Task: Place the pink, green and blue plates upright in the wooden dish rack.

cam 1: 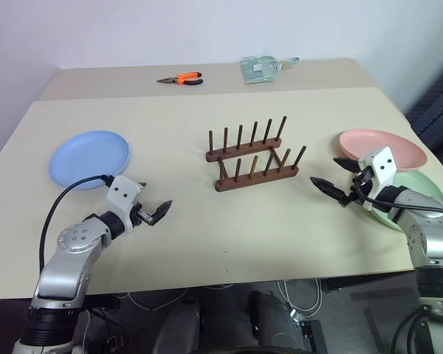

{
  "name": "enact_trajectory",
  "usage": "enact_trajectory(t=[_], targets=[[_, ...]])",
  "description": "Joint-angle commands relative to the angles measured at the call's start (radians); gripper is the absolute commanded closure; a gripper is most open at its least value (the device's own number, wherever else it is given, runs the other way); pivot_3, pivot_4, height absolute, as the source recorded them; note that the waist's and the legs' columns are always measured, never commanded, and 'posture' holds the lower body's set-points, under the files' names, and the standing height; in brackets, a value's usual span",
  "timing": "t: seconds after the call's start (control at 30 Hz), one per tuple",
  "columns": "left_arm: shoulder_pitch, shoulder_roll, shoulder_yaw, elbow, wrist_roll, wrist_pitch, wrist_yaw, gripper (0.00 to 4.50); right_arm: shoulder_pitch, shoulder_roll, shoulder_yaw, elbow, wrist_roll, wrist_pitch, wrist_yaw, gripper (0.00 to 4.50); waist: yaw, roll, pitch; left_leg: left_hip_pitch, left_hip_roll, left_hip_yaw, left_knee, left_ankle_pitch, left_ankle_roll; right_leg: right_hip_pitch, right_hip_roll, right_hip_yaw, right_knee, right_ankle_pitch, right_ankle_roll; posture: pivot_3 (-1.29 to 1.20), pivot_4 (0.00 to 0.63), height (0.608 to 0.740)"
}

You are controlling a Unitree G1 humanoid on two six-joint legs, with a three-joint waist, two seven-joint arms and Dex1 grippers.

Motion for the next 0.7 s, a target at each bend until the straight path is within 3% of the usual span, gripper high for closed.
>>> enact_trajectory(t=[0.03, 0.2, 0.4, 0.57, 0.7], targets=[[-0.005, -0.007, 0.006, -0.002, 0.004, -0.041, 0.006, 0.0, -0.028, 0.01, 0.01, -0.014, -0.013, -0.036, -0.007, 0.1, 0.0, 0.0, 0.0, 0.0, 0.0, 0.0, 0.0, 0.0, 0.0, 0.0, 0.0, 0.0, 0.0, 0.0, 0.0, 0.0, 0.15, 0.74], [-0.006, -0.015, -0.009, -0.002, 0.011, -0.048, 0.004, 0.0, -0.046, 0.014, 0.026, -0.012, -0.024, -0.042, -0.021, 0.1, 0.0, 0.0, 0.0, 0.0, 0.0, 0.0, 0.0, 0.0, 0.0, 0.0, 0.0, 0.0, 0.0, 0.001, 0.0, 0.0, 0.15, 0.74], [-0.07, -0.013, -0.121, 0.031, 0.0, -0.043, -0.098, 0.0, 0.01, -0.014, 0.051, -0.117, -0.001, 0.048, 0.024, 0.1, 0.007, 0.0, 0.0, -0.001, 0.0, 0.0, 0.0, 0.0, 0.0, 0.0, 0.0, 0.0, 0.0, 0.001, -0.001, 0.0, 0.15, 0.74], [-0.248, -0.048, -0.284, 0.237, 0.058, -0.078, -0.208, 0.0, 0.105, -0.007, 0.034, -0.292, 0.027, 0.151, -0.017, 0.1, 0.022, 0.0, 0.0, 0.0, -0.001, 0.0, 0.001, 0.0, 0.0, 0.0, 0.0, 0.0, 0.0, 0.0, 0.0, 0.0, 0.15, 0.74], [-0.419, -0.131, -0.355, 0.484, 0.092, -0.162, -0.275, 0.0, 0.202, 0.017, 0.026, -0.438, 0.034, 0.199, -0.077, 0.1, 0.028, 0.0, 0.0, -0.001, -0.001, 0.0, 0.001, 0.0, 0.0, 0.0, 0.0, 0.0, 0.0, 0.001, 0.002, 0.0, 0.15, 0.74]])
